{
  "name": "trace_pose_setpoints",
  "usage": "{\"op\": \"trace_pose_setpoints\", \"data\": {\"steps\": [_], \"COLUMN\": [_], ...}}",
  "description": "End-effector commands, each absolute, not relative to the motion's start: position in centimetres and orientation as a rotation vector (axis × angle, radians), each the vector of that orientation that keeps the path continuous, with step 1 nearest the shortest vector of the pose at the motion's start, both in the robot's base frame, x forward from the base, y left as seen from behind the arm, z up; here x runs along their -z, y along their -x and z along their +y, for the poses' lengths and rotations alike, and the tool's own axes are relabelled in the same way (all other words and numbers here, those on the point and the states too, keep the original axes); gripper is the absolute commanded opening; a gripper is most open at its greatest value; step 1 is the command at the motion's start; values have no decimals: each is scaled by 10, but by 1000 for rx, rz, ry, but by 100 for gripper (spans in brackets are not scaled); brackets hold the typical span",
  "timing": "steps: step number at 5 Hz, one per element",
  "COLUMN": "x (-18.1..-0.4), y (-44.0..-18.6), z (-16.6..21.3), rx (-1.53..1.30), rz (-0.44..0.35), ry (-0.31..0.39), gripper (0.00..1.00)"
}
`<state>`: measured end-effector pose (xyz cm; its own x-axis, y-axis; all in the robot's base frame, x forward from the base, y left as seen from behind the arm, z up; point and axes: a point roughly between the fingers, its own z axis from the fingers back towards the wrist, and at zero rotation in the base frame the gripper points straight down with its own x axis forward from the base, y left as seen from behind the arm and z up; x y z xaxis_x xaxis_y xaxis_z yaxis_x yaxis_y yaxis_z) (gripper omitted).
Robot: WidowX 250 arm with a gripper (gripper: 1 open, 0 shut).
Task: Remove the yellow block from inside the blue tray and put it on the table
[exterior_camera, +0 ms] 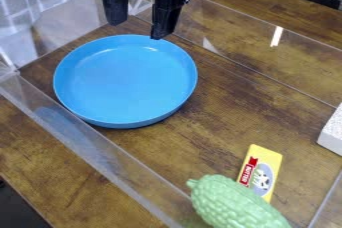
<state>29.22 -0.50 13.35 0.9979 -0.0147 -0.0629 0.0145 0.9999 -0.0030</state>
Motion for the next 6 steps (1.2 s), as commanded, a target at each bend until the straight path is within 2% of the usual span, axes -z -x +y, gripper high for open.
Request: {"op": "trace_pose_setpoints", "data": {"steps": [1,2,4,6], "x": [-127,-120,-108,-86], "y": [-293,-293,-292,-287], "z": [-11,-20,-80,-137], "rx": [29,49,185,267], "rz": [75,86,62,44], "ry": [8,14,34,36], "gripper": [100,100,100,100]}}
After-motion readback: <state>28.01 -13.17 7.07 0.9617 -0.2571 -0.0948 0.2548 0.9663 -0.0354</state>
